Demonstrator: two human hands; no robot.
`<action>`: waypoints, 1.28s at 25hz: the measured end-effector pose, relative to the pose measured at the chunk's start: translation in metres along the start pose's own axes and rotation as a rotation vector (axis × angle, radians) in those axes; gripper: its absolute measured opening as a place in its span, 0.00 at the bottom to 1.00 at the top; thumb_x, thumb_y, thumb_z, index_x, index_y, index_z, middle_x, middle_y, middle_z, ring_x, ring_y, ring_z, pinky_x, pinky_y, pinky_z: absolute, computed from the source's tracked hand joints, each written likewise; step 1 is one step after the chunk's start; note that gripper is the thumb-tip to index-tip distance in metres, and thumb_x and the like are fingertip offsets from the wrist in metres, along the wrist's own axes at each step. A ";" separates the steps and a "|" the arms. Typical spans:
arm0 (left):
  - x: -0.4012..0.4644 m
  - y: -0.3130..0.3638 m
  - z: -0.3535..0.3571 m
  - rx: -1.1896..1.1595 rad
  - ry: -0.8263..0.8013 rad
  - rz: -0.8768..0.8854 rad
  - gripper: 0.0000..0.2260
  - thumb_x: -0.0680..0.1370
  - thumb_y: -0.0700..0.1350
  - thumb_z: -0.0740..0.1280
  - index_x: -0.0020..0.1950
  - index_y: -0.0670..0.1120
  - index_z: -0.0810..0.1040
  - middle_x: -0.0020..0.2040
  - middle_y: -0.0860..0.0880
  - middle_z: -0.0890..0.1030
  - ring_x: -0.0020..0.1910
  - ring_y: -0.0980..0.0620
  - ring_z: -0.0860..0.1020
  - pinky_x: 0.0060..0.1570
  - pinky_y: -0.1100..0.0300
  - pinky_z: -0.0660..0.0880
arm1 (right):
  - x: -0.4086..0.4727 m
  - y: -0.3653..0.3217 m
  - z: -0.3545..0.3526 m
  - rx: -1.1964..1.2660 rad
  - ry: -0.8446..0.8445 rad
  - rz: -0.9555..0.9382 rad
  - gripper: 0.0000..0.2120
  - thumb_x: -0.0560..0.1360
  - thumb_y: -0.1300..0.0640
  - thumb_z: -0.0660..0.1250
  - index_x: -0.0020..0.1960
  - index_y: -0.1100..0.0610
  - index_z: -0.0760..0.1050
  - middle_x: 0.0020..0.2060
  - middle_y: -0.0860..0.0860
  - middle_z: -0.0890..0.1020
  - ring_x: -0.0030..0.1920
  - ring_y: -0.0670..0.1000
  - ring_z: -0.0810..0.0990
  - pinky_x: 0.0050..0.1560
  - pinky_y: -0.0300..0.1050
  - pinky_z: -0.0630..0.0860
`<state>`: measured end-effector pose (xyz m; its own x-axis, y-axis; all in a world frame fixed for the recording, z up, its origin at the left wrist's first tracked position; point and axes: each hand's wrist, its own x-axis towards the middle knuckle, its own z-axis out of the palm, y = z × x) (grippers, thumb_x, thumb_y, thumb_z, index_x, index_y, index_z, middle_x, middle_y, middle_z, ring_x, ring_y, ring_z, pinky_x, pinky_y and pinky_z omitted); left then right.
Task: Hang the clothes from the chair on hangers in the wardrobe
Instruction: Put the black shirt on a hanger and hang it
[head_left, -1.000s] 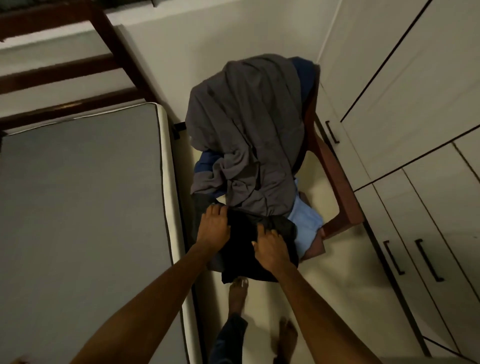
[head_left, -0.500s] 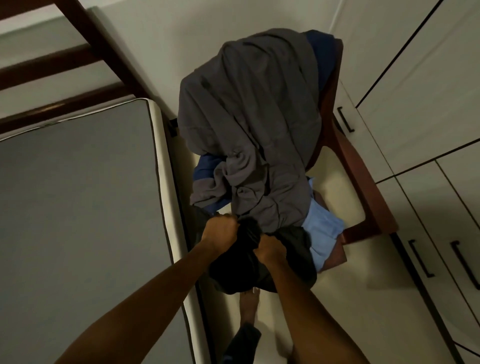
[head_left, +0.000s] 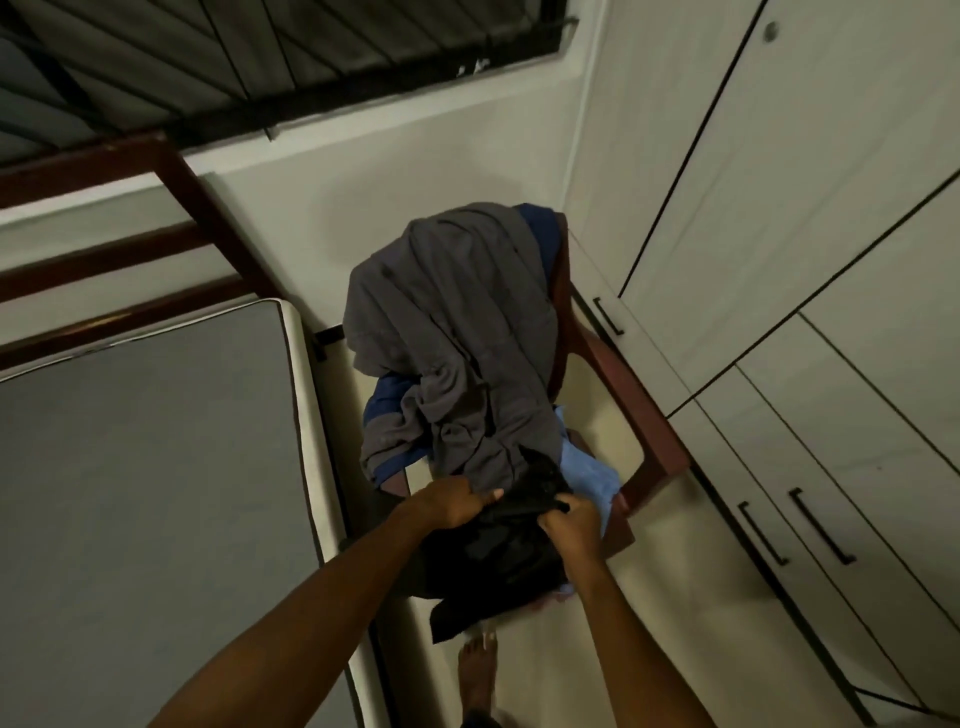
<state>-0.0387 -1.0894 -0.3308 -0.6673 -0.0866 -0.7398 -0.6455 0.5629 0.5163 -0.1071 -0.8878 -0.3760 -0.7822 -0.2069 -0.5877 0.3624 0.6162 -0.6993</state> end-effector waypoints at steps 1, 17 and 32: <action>-0.007 0.009 0.005 -0.023 -0.051 0.050 0.30 0.80 0.68 0.60 0.73 0.50 0.72 0.69 0.55 0.71 0.68 0.49 0.71 0.66 0.58 0.67 | -0.015 -0.008 -0.016 0.038 0.037 -0.045 0.13 0.70 0.69 0.67 0.34 0.55 0.69 0.29 0.52 0.72 0.32 0.52 0.69 0.35 0.43 0.70; -0.155 0.189 0.101 -0.170 0.063 0.199 0.18 0.78 0.40 0.66 0.68 0.42 0.76 0.54 0.41 0.84 0.44 0.45 0.84 0.48 0.47 0.82 | -0.239 -0.020 -0.226 0.517 0.091 -0.513 0.15 0.69 0.81 0.57 0.43 0.67 0.78 0.38 0.59 0.81 0.38 0.56 0.80 0.43 0.52 0.81; -0.277 0.400 0.196 -0.555 0.067 1.068 0.13 0.85 0.49 0.62 0.56 0.45 0.84 0.53 0.47 0.87 0.56 0.47 0.84 0.58 0.52 0.80 | -0.413 0.058 -0.375 0.591 0.616 -0.591 0.26 0.56 0.81 0.48 0.38 0.62 0.78 0.42 0.58 0.83 0.48 0.54 0.82 0.53 0.45 0.79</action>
<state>-0.0389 -0.6789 -0.0040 -0.9694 0.1561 0.1895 0.1835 -0.0524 0.9816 0.0465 -0.4814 -0.0213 -0.9793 0.1716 0.1076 -0.1028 0.0370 -0.9940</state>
